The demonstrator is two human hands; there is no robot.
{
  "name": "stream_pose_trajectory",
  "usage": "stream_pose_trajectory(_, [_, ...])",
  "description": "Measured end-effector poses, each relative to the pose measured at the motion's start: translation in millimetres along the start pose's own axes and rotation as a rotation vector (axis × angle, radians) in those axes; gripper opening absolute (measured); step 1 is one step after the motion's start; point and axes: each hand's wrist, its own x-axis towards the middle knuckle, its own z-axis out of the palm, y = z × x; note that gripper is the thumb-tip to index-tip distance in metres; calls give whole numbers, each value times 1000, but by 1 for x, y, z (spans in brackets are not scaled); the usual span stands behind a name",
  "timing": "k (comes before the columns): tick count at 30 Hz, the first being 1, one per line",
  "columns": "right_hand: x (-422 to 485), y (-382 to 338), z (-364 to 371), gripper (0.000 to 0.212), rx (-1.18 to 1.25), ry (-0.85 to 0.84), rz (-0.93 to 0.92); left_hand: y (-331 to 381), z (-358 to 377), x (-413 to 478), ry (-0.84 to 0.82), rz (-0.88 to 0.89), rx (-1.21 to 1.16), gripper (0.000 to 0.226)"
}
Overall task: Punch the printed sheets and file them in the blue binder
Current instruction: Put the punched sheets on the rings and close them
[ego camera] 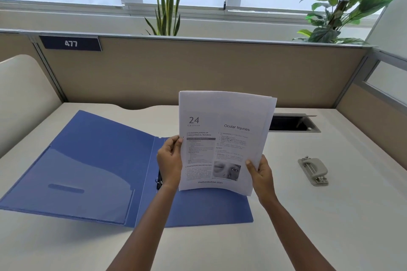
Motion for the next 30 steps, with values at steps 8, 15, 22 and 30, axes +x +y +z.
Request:
stream_pose_trajectory(8, [10,-22,-2,11,-202,-54,-10,9,-20,37,-161,-125,-17,12])
stream_pose_trajectory(15, [21,-35,-7,7,-203,-31,107,-13,-55,67,-127,-312,59,19])
stream_pose_trajectory(22, [21,-18,6,11,-248,-72,275,-54,-58,68,-214,-435,278,21])
stream_pose_trajectory(30, [19,-15,40,22,-307,-159,315,-65,-46,76,-256,-598,161,19])
